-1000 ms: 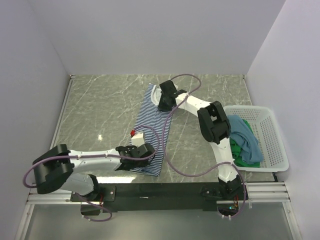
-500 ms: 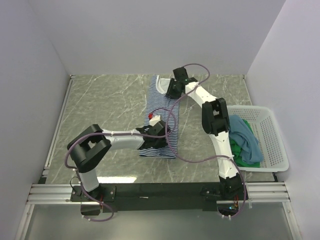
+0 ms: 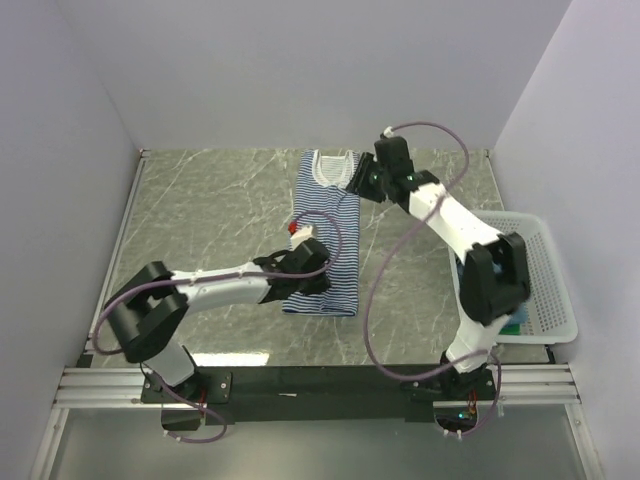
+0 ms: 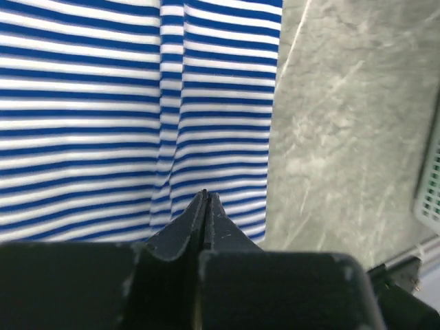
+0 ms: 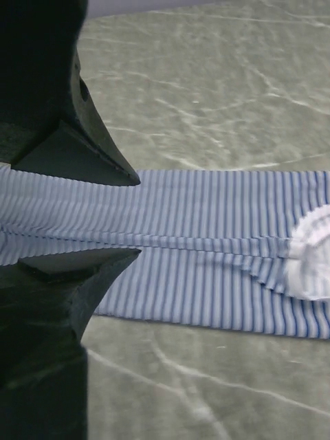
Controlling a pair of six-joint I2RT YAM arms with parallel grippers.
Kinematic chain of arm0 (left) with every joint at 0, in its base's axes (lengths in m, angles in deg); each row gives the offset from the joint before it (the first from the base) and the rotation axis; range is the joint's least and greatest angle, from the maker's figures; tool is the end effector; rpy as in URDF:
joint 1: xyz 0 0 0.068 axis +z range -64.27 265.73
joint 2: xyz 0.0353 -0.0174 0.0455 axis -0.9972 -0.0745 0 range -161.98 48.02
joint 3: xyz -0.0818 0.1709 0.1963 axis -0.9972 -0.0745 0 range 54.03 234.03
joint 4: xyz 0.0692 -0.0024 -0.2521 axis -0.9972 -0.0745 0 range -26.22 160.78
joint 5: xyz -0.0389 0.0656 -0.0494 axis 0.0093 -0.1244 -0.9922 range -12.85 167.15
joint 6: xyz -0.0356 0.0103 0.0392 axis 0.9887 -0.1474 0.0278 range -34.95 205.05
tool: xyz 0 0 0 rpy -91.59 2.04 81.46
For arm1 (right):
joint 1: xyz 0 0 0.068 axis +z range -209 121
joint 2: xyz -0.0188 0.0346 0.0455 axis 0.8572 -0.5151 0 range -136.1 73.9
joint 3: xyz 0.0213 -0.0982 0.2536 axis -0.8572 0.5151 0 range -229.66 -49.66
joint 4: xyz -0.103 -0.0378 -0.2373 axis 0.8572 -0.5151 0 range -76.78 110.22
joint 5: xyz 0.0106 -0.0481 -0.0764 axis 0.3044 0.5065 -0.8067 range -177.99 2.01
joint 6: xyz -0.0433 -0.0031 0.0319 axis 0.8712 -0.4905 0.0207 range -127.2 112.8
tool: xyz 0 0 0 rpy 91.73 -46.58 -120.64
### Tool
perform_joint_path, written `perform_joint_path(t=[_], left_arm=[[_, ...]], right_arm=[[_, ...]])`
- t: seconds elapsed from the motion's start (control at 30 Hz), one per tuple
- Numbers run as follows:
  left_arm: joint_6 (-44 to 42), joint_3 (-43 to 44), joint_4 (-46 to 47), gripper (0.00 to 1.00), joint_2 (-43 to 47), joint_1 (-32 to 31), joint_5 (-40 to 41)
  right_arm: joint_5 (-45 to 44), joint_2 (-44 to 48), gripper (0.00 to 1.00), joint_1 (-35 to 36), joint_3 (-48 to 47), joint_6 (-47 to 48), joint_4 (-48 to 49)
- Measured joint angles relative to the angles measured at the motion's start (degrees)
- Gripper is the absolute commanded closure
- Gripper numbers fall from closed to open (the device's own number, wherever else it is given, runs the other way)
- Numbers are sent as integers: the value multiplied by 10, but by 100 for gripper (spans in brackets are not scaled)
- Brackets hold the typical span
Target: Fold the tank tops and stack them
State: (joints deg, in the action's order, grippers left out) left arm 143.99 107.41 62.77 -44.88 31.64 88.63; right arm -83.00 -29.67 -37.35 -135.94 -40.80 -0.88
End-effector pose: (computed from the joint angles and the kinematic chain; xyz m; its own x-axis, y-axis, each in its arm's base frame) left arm 0.2017 -0.2664 0.1872 -0.8357 -0.2773 -0.4741 -0.0017 0.8645 -0.5027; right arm 0.3887 0.1576 0.2866 -0.7192 0.3077 -0.6230 -0.0395 0.8771 0.4788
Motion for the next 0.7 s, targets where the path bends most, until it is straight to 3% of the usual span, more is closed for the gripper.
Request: perform_joint_path(t=[0.17,0.37,0.7], left_arm=[[7,-83,-5,87,99,0,15],[33,-168,-36,76,201,0,45],[59,-223,-69,61,252,3,81]], right_arm=[[-37,127,61,60,198,-22,52],[-86,185,64,170,393,-63,48],[-156,243,78,262,459,-119,57]])
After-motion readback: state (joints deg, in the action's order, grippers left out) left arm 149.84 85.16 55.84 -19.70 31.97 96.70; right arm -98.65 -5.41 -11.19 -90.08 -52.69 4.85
